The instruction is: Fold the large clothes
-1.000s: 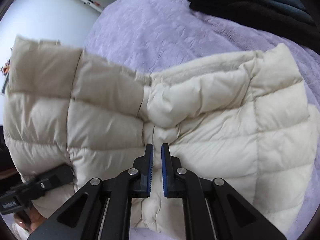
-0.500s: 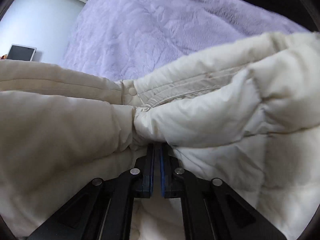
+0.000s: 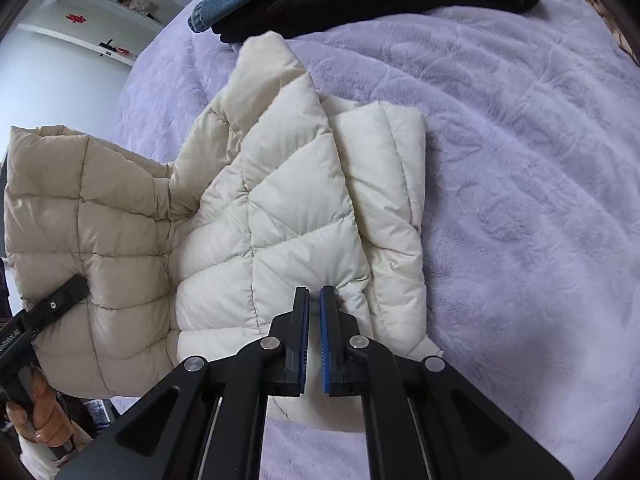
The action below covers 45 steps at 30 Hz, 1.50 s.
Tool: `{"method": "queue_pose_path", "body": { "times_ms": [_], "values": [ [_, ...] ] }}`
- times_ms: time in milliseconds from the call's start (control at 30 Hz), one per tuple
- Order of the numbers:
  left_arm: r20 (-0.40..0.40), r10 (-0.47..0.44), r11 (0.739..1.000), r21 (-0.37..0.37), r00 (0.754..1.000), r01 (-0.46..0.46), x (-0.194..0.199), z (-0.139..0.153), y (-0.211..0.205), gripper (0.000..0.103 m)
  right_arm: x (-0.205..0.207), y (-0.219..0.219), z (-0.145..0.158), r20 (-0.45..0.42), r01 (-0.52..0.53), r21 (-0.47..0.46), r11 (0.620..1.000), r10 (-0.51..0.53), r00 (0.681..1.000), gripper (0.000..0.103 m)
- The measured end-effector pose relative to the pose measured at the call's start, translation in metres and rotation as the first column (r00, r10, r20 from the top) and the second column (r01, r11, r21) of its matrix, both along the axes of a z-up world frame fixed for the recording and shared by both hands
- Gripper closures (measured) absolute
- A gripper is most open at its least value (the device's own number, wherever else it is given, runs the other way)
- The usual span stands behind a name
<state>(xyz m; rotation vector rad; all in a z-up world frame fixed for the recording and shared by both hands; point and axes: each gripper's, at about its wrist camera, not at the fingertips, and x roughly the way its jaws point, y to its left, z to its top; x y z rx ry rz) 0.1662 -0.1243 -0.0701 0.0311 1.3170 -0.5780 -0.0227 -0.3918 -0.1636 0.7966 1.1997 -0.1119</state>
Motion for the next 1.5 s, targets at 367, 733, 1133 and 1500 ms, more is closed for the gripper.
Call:
{"method": "queue_pose_path", "body": {
  "times_ms": [367, 733, 1133, 1500],
  "values": [
    [-0.018, -0.21, 0.976, -0.052, 0.977, 0.209, -0.039, -0.011, -0.092, 0.054, 0.009, -0.007, -0.055, 0.019, -0.008, 0.151, 0.988, 0.005, 1.0, 0.099],
    [-0.069, -0.302, 0.927, -0.253, 0.951, 0.276, -0.051, -0.03, -0.131, 0.029, -0.008, -0.047, -0.067, 0.055, 0.005, 0.269, 0.963, -0.021, 0.998, 0.099],
    [-0.065, -0.274, 0.926, -0.286, 0.96, 0.245, -0.047, -0.024, -0.132, 0.029, -0.084, -0.156, 0.014, 0.23, 0.174, 0.448, 0.877, -0.301, 0.926, 0.029],
    [0.043, -0.314, 0.915, -0.253, 0.948, 0.315, -0.059, 0.031, -0.123, 0.029, -0.009, -0.127, -0.025, 0.079, 0.111, 0.389, 0.915, -0.154, 0.985, 0.094]
  ]
}}
